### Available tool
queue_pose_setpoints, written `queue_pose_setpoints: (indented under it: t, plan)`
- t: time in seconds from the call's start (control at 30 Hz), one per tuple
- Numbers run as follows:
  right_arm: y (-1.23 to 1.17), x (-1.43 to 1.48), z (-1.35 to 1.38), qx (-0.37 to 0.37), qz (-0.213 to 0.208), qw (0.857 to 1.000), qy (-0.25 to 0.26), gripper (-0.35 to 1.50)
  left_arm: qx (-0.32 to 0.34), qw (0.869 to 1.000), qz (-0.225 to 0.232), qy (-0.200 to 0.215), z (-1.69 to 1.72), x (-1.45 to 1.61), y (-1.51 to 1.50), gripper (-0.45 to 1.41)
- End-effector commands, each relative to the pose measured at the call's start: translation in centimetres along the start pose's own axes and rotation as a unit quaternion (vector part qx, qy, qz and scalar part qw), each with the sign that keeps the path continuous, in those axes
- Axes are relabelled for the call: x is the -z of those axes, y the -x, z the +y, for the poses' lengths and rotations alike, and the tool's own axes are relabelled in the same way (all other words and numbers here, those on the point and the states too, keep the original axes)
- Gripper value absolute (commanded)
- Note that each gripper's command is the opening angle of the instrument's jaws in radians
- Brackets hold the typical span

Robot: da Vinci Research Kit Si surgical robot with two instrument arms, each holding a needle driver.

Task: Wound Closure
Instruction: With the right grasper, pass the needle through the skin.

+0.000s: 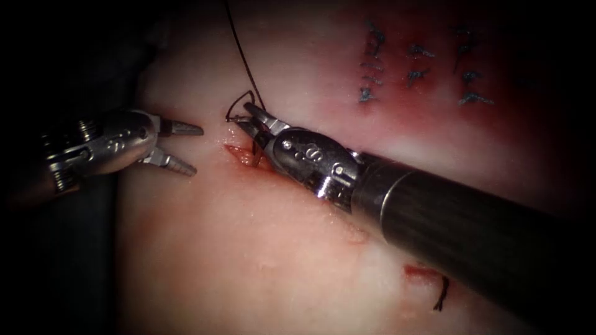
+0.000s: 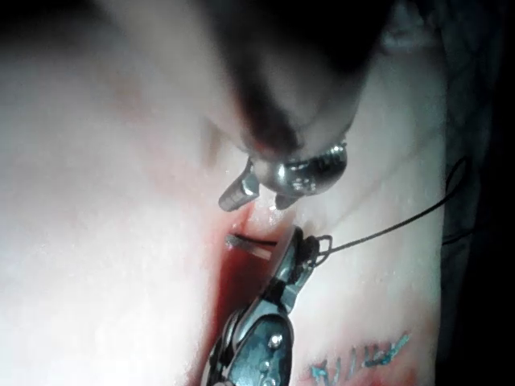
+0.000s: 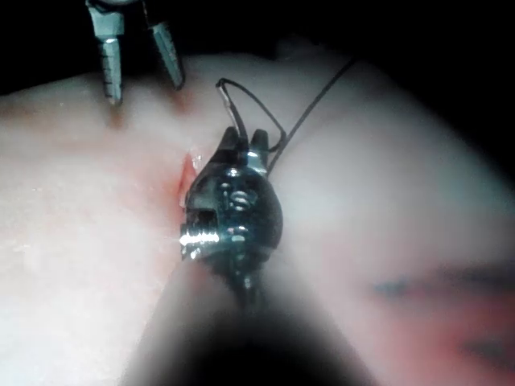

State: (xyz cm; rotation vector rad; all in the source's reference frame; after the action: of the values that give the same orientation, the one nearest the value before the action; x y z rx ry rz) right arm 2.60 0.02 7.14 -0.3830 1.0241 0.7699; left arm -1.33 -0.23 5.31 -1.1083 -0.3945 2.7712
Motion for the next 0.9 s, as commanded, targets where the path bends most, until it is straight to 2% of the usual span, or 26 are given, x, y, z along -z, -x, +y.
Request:
queue_pose_setpoints:
  t: [0.03, 0.13, 0.17, 0.33, 0.43, 0.57, 0.9]
  plan:
    - [0.00, -0.08, 0.01, -0.011, 0.002, 1.000, -0.001, -0.35, 0.006, 1.000, 0.008, -0.010, -0.02, -0.05, 0.01, 0.32]
    - [-0.02, -0.10, 0.04, -0.033, 0.006, 0.999, 0.000, -0.35, 0.013, 0.999, 0.019, -0.030, 0.11, -0.09, 0.07, 0.09]
    - [-0.02, -0.10, 0.05, -0.036, 0.005, 0.999, -0.001, -0.35, 0.014, 0.999, 0.021, -0.036, 0.15, -0.12, 0.09, 0.08]
    - [-0.02, -0.12, 0.09, -0.055, 0.009, 0.998, -0.001, -0.35, 0.028, 0.997, 0.033, -0.058, 0.37, -0.28, 0.14, 0.08]
    - [-0.02, -0.11, 0.10, -0.064, 0.008, 0.998, -0.002, -0.35, 0.044, 0.996, 0.040, -0.063, 0.46, -0.34, 0.13, 0.19]
    - [0.00, -0.08, 0.11, -0.074, 0.003, 0.997, -0.008, -0.35, 0.049, 0.994, 0.054, -0.078, 0.58, -0.33, 0.10, 0.24]
    - [0.02, -0.03, 0.10, -0.086, -0.015, 0.996, -0.033, -0.35, 0.049, 0.994, 0.060, -0.083, 0.97, -0.27, 0.11, 0.21]
